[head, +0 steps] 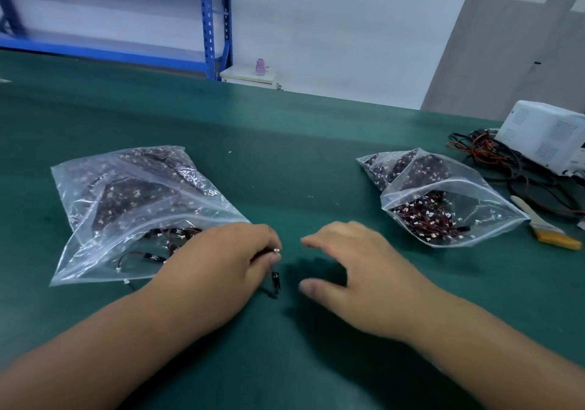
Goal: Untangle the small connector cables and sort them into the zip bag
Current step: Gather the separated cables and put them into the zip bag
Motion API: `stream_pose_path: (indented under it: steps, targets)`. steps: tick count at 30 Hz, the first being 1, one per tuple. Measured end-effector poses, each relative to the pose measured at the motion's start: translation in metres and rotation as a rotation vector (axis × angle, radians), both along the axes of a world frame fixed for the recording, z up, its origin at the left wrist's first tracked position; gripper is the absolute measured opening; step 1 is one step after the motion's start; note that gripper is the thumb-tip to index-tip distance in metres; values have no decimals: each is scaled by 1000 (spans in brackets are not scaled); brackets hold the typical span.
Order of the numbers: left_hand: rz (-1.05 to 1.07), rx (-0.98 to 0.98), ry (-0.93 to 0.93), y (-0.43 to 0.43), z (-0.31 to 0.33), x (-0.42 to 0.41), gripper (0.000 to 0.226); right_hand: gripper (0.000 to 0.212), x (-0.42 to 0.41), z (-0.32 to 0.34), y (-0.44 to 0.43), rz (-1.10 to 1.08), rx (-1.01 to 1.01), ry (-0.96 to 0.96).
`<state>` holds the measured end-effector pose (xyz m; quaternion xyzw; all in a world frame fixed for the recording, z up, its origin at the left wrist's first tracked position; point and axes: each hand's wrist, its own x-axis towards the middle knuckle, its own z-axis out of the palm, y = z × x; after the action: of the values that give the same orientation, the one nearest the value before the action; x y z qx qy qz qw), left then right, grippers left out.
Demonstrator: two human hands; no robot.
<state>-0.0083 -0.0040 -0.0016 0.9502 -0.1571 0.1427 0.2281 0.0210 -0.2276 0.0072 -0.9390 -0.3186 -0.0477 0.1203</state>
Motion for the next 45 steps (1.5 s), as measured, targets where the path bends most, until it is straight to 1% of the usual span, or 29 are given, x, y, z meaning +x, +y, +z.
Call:
stream_pose_path:
  steps: [1,2,3,4,9,11,12,15,18,20,22,23,26,27,28,29,30,33,34,37,40,43,45]
  targets:
    - [-3,-36,-11,0,0,0,9,87,-5,-4,10,4,0,134]
    - [-4,-70,-23,0,0,1,10,99,-9,-9,19,16,9,221]
    - [-5,-97,-32,1,0,2,12,103,-11,-14,27,28,27,256]
    - [-5,-111,-34,1,0,2,15,99,-14,-18,35,27,57,255]
    - [-52,-99,-9,-1,-2,3,33,53,-10,-27,63,-136,249,119]
    - [-77,-99,-6,-2,-2,3,38,33,-6,-28,66,-159,236,65]
    - [-81,-101,-9,-2,-3,2,41,27,-5,-28,66,-150,240,63]
    - [-57,-154,-34,-2,-1,1,43,19,-7,-30,60,-86,285,99]
    - [1,-173,-30,4,4,4,34,19,-6,-31,52,-81,260,63]
    - [32,-84,12,12,9,6,19,18,-3,-31,46,-97,255,46]
    - [43,41,76,20,13,6,5,14,-1,-30,40,-125,304,77]
    - [37,112,121,24,15,4,9,13,0,-30,38,-136,320,100]
    - [-36,331,264,31,17,0,47,12,0,-29,34,-121,346,169]
    - [-53,385,291,32,18,-1,55,21,-2,-27,33,-110,328,201]
    - [-57,422,300,31,18,-1,55,31,-3,-27,31,-93,302,219]
    - [-52,441,295,30,17,0,51,34,-4,-27,30,-80,259,213]
    - [-43,442,279,29,15,1,43,31,-4,-28,29,-65,223,183]
    - [-45,396,226,25,11,5,22,7,-4,-27,26,-59,208,108]
    - [-56,386,215,23,9,6,17,4,-3,-27,26,-59,210,97]
    - [-89,355,173,16,6,7,11,5,-2,-29,24,-48,264,67]
    - [-118,292,115,8,3,7,14,12,-6,-30,26,-20,459,-15]
    - [-120,141,114,0,0,3,27,14,-9,-30,30,-23,659,-62]
    - [-106,18,127,-4,-2,1,32,15,-9,-31,34,-27,707,-36]
